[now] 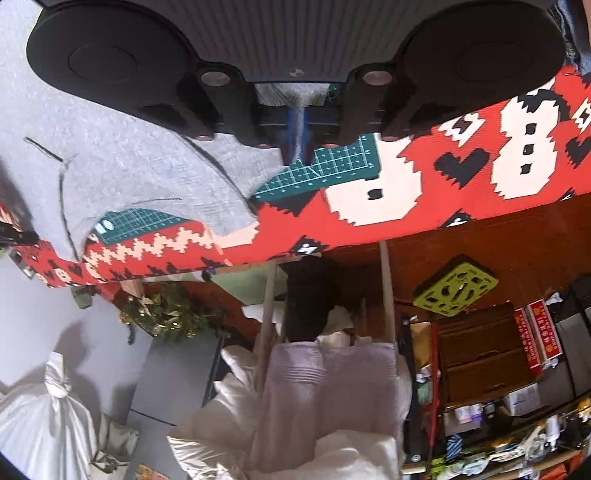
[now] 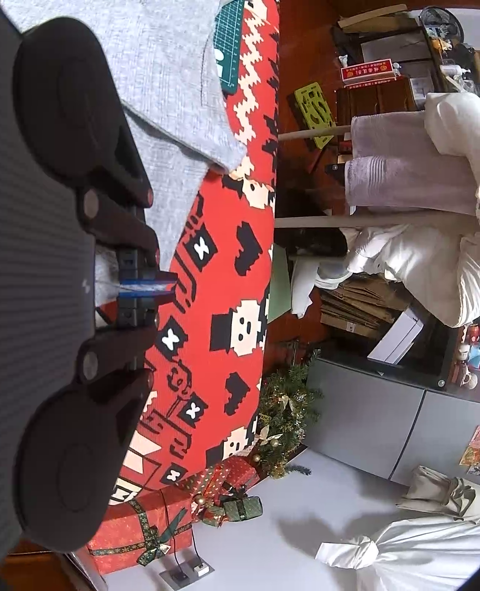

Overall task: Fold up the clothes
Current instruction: 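Pinch the sweater edge with the right gripper while the left gripper pinches the hem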

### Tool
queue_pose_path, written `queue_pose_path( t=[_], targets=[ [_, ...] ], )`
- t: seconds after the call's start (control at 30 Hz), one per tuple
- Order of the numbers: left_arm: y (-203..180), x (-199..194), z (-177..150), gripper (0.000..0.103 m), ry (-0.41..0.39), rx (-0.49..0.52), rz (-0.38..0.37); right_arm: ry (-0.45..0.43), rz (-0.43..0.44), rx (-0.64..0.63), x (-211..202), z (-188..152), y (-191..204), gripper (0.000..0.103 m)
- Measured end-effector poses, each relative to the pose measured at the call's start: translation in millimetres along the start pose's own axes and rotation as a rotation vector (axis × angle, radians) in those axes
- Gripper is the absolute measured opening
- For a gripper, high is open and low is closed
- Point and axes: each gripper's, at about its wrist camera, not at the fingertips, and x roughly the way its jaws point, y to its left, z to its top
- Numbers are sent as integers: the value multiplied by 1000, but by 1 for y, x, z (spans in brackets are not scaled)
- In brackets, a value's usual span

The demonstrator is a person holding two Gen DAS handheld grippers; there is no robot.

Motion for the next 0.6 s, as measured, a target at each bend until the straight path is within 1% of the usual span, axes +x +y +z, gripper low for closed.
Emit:
queue_pose_path(
  t=[0.03, 0.1, 0.13, 0.27, 0.33, 0.37, 0.4, 0.43, 0.47, 0.5, 0.53, 0.6],
  targets=[
    [-3, -1, -2, 1, -7, 23, 20, 0, 0, 1, 0, 0, 0, 3],
    [-7, -2, -5, 1, -18, 71, 88, -2, -6, 0, 1, 1, 0, 3],
    [-6, -1, -6, 1, -21, 73, 103, -3, -12, -1, 2, 1, 0, 3],
    [-5, -1, -3, 2, -11, 50, 111, -1, -14, 10, 2, 0, 1, 5],
    [-8, -1, 0, 5, -2, 47, 118, 1, -10, 19, 0, 0, 0, 7],
    [-9, -2, 1, 12, -2, 42, 117, -6, -1, 31, -3, 0, -1, 10],
    [-9, -5, 1, 13, -9, 34, 119, -14, 8, 42, -6, 0, -2, 17],
    [-9, -8, 2, 13, -19, 27, 123, -26, 14, 51, -11, 1, -4, 22],
    [-9, -12, 3, 19, -29, 19, 128, -40, 18, 59, -18, 2, -5, 26],
    [-9, -17, 4, 27, -40, 9, 129, -54, 22, 68, -26, 2, -7, 29],
    [-8, -24, 4, 29, -50, -4, 126, -68, 23, 76, -34, 3, -8, 32],
    [-7, -39, 5, 31, -65, -32, 116, -96, 43, 101, -54, 3, -10, 47]
  ],
)
